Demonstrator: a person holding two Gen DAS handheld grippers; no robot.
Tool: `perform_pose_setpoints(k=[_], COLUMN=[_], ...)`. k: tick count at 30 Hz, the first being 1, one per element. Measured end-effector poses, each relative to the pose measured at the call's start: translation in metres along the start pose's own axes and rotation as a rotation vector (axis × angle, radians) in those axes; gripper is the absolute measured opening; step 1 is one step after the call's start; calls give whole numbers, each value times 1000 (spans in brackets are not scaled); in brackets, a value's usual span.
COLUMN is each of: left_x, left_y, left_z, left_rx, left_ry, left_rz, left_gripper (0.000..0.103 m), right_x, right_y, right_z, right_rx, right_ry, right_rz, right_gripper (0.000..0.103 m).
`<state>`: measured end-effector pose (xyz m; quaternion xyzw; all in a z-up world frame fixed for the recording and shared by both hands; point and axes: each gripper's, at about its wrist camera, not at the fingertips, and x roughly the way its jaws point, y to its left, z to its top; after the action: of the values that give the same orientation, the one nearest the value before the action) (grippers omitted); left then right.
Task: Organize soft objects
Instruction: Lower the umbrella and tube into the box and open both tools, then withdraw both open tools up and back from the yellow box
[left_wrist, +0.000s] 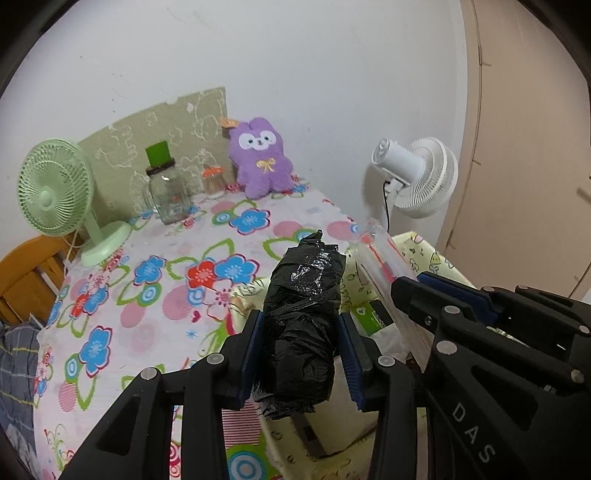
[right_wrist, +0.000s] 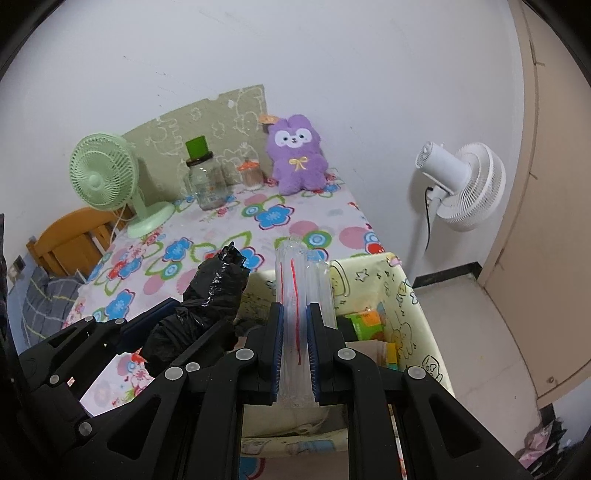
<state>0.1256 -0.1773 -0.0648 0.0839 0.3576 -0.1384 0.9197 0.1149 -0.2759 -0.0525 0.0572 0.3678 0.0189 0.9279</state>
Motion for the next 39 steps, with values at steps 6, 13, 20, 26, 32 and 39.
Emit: perform_pose_setpoints(k=[6, 13, 20, 26, 32, 39], left_x=[19, 35, 38, 36, 29, 16], left_y=[-7, -10, -8, -6, -7, -6], left_z=[2, 6, 8, 8, 7, 4], left_rx=[14, 32, 41, 38, 46, 51], left_ry=[38, 74, 101, 108, 101, 71], left_rz=[-19, 36, 11, -16, -20, -7], left_gripper=[42, 75, 81, 83, 86, 95], right_x=[16, 32, 41, 43, 41, 29], right_y=[-11, -20, -22, -21, -19, -15], right_z=[-1, 1, 4, 5, 5, 2], right_rx=[25, 39, 49, 51, 51, 57], right_ry=[33, 60, 81, 89, 88, 61], right_rz=[-9, -9, 24, 38, 49, 47], right_gripper=[15, 15, 15, 15, 29, 61])
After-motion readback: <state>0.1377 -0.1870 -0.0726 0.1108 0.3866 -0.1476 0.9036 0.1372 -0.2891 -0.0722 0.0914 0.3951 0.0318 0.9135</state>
